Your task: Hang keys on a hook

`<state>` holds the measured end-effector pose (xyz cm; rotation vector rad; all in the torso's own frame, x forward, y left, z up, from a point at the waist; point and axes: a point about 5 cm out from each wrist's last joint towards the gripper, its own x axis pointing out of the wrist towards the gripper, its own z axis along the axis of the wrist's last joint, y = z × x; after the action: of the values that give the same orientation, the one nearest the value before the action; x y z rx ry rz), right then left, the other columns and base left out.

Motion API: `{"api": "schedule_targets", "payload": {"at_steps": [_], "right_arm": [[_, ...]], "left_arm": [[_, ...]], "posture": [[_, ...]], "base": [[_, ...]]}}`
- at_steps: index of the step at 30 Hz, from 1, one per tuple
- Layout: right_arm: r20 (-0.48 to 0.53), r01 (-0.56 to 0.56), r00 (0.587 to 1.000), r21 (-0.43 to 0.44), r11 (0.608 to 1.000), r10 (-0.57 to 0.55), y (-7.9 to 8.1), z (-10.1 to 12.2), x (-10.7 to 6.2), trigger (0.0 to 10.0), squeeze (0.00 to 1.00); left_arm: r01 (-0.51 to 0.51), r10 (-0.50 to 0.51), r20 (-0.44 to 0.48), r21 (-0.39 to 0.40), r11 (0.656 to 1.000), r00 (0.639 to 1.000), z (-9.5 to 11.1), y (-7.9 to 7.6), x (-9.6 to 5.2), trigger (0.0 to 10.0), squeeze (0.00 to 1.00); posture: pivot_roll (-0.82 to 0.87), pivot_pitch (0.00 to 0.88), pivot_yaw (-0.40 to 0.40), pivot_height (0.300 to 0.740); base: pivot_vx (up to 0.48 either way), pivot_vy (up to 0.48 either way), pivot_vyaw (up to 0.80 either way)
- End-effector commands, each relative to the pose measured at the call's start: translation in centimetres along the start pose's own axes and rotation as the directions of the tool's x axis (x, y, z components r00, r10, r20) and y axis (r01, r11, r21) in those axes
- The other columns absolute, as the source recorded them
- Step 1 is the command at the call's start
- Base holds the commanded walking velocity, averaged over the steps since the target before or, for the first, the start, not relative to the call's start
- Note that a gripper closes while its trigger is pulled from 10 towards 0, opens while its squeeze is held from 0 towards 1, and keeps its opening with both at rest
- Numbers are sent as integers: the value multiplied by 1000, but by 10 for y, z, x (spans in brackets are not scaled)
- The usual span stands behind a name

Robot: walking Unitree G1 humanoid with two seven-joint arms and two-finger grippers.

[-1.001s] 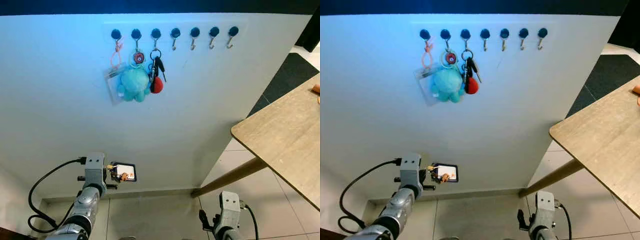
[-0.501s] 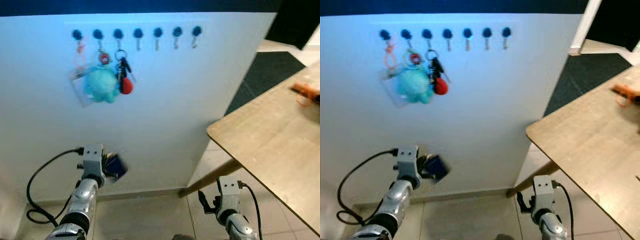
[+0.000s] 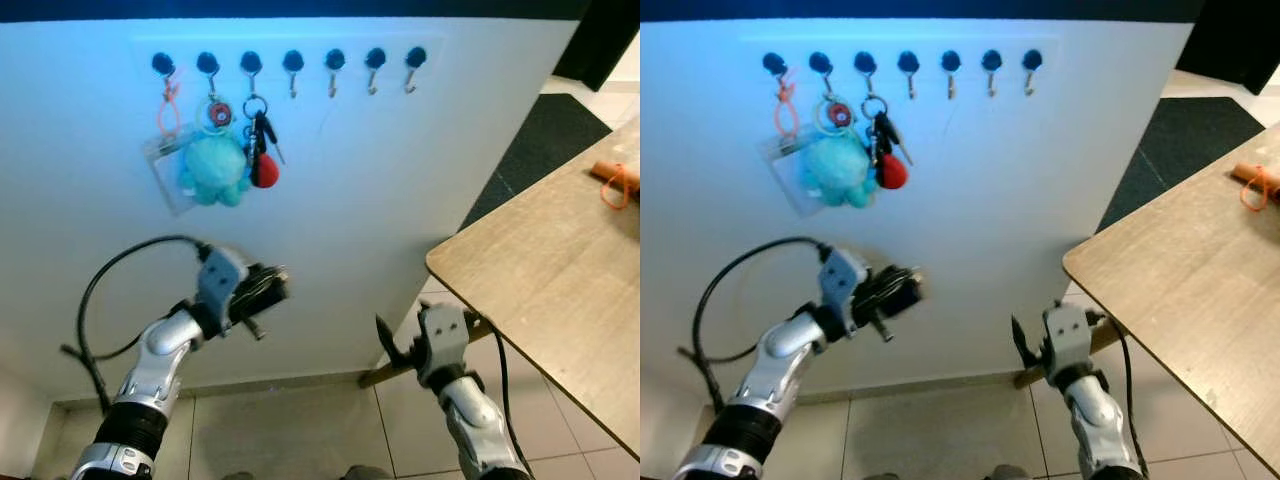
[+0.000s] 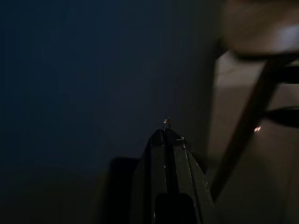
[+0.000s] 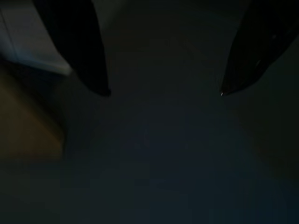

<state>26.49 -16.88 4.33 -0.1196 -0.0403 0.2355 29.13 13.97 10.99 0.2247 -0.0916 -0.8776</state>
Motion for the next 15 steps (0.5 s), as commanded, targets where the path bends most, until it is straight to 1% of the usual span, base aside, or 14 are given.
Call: {"api": "schedule_targets", "payload": {"at_steps": [1, 2, 3, 5, 6, 7, 8, 9, 10, 11, 12, 13, 14, 15], "right_arm": [[38, 26, 999, 19, 999, -26, -5, 8, 2, 10000, 0], [62, 24, 998, 24, 999, -26, -5, 14, 4, 10000, 0], [76, 22, 997, 26, 999, -24, -5, 18, 5, 10000, 0], [123, -7, 992, 19, 1000, 5, -2, 29, 8, 10000, 0], [123, -7, 992, 19, 1000, 5, -2, 29, 8, 10000, 0], [191, -40, 981, 19, 999, 35, 2, 41, 9, 10000, 0], [191, -40, 981, 19, 999, 35, 2, 41, 9, 10000, 0], [262, -63, 963, 25, 998, 54, 6, 55, 8, 10000, 0], [262, -63, 963, 25, 998, 54, 6, 55, 8, 10000, 0], [287, -70, 956, 25, 997, 60, 7, 61, 8, 10000, 0], [287, -70, 956, 25, 997, 60, 7, 61, 8, 10000, 0], [313, -76, 947, 28, 997, 64, 8, 68, 7, 10000, 0], [313, -76, 947, 28, 997, 64, 8, 68, 7, 10000, 0], [343, -80, 937, 32, 996, 64, 8, 76, 7, 10000, 0]], "left_arm": [[71, -72, 30, 24, 997, 997, 17, 1, 3, 10000, 0], [116, -118, 62, 32, 993, 991, 31, 0, 6, 10000, 0], [145, -148, 82, 36, 989, 986, 39, -2, 8, 10000, 0], [184, -190, 151, 55, 981, 970, 65, -1, 15, 10000, 0], [184, -190, 151, 55, 981, 970, 65, -1, 15, 10000, 0], [184, -196, 206, 78, 980, 959, 85, 2, 19, 10000, 0], [184, -196, 206, 78, 980, 959, 85, 2, 19, 10000, 0], [169, -187, 256, 90, 981, 949, 102, 6, 21, 10000, 0], [169, -187, 256, 90, 981, 949, 102, 6, 21, 10000, 0], [166, -185, 276, 90, 982, 943, 109, 7, 22, 10000, 0], [166, -185, 276, 90, 982, 943, 109, 7, 22, 10000, 0], [153, -174, 308, 92, 984, 935, 119, 10, 24, 10000, 0], [153, -174, 308, 92, 984, 935, 119, 10, 24, 10000, 0], [139, -165, 345, 101, 985, 924, 132, 12, 26, 10000, 0]], "posture": [[16, 78, -32, 740], [15, 80, -27, 740], [15, 80, -26, 740], [16, 79, -24, 740], [16, 79, -24, 740], [17, 78, -25, 740], [17, 78, -25, 740], [19, 77, -25, 740], [19, 77, -25, 740], [19, 76, -26, 740], [19, 76, -26, 740], [20, 76, -26, 740], [20, 76, -26, 740], [20, 74, -26, 740]], "base": [[0, 0, 0], [0, 0, 0], [0, 0, 0], [0, 0, 0], [0, 0, 0], [0, 0, 0], [0, 0, 0], [0, 0, 0], [0, 0, 0], [0, 0, 0], [0, 0, 0], [0, 0, 0], [0, 0, 0], [0, 0, 0]]}}
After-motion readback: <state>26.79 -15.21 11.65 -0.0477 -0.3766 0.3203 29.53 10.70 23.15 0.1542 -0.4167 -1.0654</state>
